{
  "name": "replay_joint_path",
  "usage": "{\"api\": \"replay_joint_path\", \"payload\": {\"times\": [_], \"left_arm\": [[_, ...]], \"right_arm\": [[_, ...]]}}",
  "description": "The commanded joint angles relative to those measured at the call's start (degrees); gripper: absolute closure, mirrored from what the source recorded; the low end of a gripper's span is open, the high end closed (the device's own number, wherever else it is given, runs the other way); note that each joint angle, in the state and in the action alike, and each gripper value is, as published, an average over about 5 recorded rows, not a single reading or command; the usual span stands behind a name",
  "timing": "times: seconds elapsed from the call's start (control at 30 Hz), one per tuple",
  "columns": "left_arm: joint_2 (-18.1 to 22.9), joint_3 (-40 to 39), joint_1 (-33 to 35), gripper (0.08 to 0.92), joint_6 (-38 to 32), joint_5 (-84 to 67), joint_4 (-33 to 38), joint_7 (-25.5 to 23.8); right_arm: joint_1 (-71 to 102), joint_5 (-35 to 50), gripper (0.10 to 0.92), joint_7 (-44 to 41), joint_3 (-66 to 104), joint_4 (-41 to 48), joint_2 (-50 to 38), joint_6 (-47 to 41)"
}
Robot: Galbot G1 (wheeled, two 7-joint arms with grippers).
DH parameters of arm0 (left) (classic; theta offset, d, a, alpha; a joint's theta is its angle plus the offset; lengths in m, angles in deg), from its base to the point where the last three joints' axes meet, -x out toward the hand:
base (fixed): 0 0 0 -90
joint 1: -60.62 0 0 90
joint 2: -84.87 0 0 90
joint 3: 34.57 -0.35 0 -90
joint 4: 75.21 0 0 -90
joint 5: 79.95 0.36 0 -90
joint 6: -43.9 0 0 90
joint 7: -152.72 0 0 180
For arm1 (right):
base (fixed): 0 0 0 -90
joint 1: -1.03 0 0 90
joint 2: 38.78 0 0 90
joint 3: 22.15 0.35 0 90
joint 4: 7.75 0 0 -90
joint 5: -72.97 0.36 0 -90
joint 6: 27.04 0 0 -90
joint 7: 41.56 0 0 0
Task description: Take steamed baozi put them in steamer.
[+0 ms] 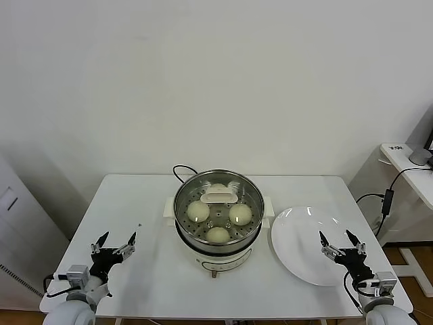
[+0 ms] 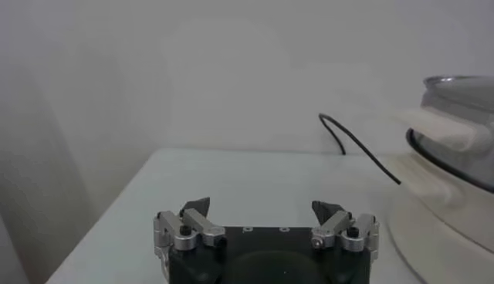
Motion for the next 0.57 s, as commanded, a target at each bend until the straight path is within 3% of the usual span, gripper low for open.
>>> {"api": "replay_joint_path", "payload": {"times": [0.03,0.57], "left_arm": [[0.2,-0.3,0.1,0.177,0.1,-0.3,-0.4,0.1],[0.4,0.2,0.1,0.177,0.1,-0.2,0.0,0.2]], "right_arm": [[0.2,-1.3,0.203,0.3,0.4,-0.1,0.3,-0.7],[0.5,-1.3,0.203,0.6,0.5,-0.6,0.7,-0.7]]}}
